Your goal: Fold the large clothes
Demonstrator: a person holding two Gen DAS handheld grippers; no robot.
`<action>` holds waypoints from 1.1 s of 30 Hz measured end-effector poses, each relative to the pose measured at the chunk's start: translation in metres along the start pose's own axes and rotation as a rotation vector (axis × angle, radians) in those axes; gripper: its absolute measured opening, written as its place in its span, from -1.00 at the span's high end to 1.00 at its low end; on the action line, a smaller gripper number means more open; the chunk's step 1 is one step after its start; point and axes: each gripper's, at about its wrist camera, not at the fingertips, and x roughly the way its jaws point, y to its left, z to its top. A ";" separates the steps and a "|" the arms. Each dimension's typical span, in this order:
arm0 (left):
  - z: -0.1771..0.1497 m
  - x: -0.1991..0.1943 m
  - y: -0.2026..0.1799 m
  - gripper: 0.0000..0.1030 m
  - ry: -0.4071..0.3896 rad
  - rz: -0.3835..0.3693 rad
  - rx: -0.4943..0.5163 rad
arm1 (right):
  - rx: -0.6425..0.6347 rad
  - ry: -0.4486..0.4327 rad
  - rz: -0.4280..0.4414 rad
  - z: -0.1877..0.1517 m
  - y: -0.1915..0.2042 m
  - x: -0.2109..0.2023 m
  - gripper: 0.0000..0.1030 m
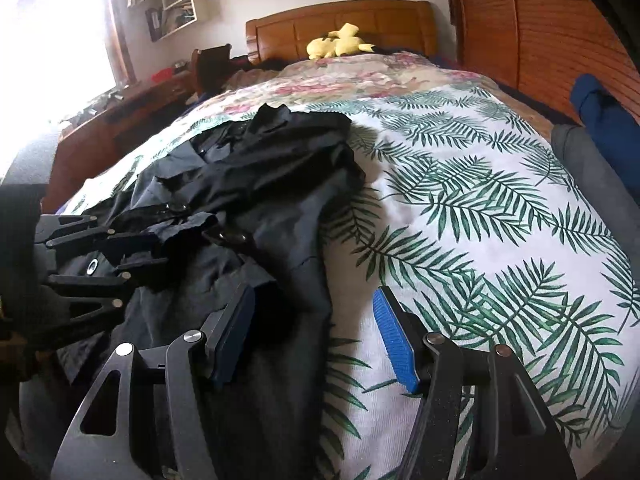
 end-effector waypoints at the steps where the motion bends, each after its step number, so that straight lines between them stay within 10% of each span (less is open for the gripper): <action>1: -0.001 -0.003 0.004 0.95 -0.011 -0.001 -0.010 | -0.004 -0.003 0.004 0.001 0.002 0.000 -0.22; 13: -0.033 -0.079 0.103 1.00 -0.199 0.074 -0.224 | -0.077 -0.001 0.020 0.012 0.040 0.022 -0.22; 33: -0.146 -0.075 0.194 1.00 -0.127 0.166 -0.440 | -0.177 -0.013 0.056 0.029 0.104 0.062 -0.22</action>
